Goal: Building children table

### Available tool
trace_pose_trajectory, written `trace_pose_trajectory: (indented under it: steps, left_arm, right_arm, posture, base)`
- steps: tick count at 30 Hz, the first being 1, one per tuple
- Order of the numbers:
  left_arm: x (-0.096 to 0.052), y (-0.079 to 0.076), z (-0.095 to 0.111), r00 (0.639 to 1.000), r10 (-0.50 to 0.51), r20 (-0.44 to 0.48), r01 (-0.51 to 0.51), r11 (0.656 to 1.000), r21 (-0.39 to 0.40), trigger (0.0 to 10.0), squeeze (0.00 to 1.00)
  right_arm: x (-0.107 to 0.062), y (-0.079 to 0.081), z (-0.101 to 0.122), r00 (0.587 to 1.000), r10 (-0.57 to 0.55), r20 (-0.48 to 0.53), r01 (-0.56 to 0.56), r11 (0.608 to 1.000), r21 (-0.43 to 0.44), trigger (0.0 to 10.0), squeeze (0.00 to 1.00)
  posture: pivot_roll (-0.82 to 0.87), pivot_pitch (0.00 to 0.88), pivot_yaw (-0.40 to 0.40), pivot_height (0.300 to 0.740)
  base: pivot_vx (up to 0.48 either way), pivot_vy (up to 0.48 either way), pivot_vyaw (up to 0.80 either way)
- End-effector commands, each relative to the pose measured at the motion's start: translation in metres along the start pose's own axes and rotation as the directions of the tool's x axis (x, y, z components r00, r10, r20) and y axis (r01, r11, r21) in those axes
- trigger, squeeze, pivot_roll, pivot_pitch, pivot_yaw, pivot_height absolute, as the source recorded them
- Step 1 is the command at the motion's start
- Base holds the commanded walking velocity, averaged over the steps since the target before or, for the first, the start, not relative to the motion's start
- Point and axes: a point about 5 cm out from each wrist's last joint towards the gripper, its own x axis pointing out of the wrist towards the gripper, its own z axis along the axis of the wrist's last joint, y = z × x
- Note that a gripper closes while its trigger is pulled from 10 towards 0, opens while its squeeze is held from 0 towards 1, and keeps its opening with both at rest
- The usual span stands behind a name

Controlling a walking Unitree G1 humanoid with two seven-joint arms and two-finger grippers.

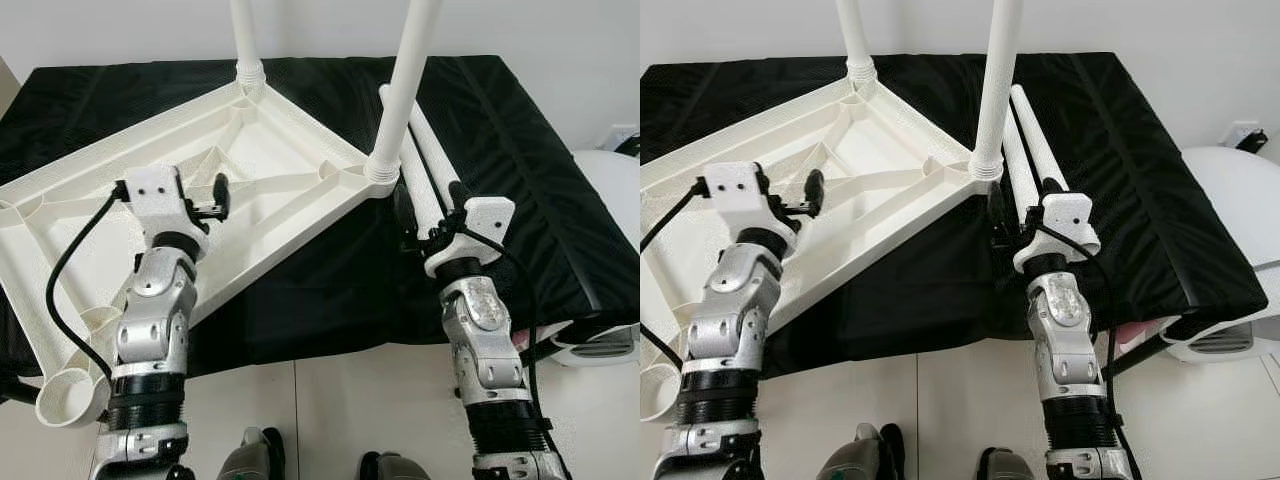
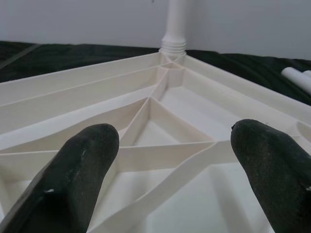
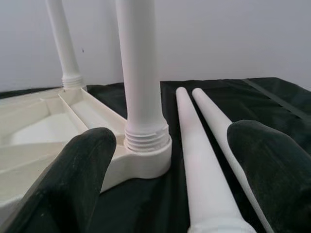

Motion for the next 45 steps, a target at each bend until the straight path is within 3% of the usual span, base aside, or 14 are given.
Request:
trace_pose_trajectory:
  steps: [1, 11, 17, 23, 36, 40, 41, 45]
  left_arm:
    - [-0.007, 0.003, -0.001, 0.999, 0.031, 0.010, -0.032, 0.999, 0.022, 10.0, 0.00]
    - [-0.027, 0.015, -0.025, 0.995, 0.097, -0.005, -0.095, 0.988, 0.120, 10.0, 0.00]
    - [-0.027, 0.015, -0.037, 0.995, 0.082, -0.048, -0.077, 0.991, 0.106, 10.0, 0.00]
    - [-0.024, 0.016, -0.038, 0.998, 0.053, -0.033, -0.050, 0.994, 0.094, 10.0, 0.00]
    - [-0.030, 0.014, -0.042, 1.000, -0.007, -0.018, 0.009, 0.997, 0.080, 10.0, 0.00]
    - [-0.034, 0.007, -0.043, 0.994, -0.111, -0.025, 0.113, 0.985, 0.128, 10.0, 0.00]
    - [-0.037, 0.000, -0.044, 0.981, -0.189, -0.032, 0.192, 0.967, 0.169, 10.0, 0.00]
    - [-0.039, -0.007, -0.046, 0.965, -0.259, -0.047, 0.263, 0.945, 0.193, 10.0, 0.00]
  right_arm:
    - [-0.004, -0.001, -0.001, 1.000, -0.025, 0.006, 0.025, 0.999, -0.032, 10.0, 0.00]
    - [-0.009, 0.004, -0.015, 0.999, 0.005, -0.045, -0.004, 1.000, 0.006, 10.0, 0.00]
    - [-0.003, 0.004, -0.020, 0.999, 0.021, -0.045, -0.022, 1.000, -0.016, 10.0, 0.00]
    - [0.003, 0.005, -0.023, 0.999, 0.034, -0.041, -0.035, 0.999, -0.019, 10.0, 0.00]
    - [0.001, 0.005, -0.026, 0.999, 0.038, -0.030, -0.039, 0.999, -0.027, 10.0, 0.00]
    - [0.002, 0.002, -0.026, 0.999, 0.037, -0.022, -0.038, 0.999, -0.036, 10.0, 0.00]
    - [0.002, 0.001, -0.026, 0.999, 0.037, -0.019, -0.038, 0.999, -0.039, 10.0, 0.00]
    - [0.002, 0.001, -0.026, 0.999, 0.039, -0.017, -0.040, 0.999, -0.037, 10.0, 0.00]
  posture:
    - [-0.02, 0.139, 0.018, 0.740]
    - [-0.01, 0.088, 0.002, 0.740]
    - [-0.01, 0.032, -0.012, 0.740]
    - [0.00, 0.000, -0.013, 0.740]
    - [0.00, 0.000, -0.003, 0.740]
    - [0.00, 0.000, -0.004, 0.740]
    - [0.01, 0.000, -0.006, 0.740]
    - [0.01, 0.000, -0.005, 0.740]
  base:
    - [0.000, 0.000, 0.00]
    - [0.000, 0.000, 0.00]
    - [0.000, 0.000, 0.00]
    - [0.000, 0.000, 0.00]
    - [0.000, 0.000, 0.00]
    - [0.000, 0.000, 0.00]
    - [0.000, 0.000, 0.00]
    - [0.000, 0.000, 0.00]
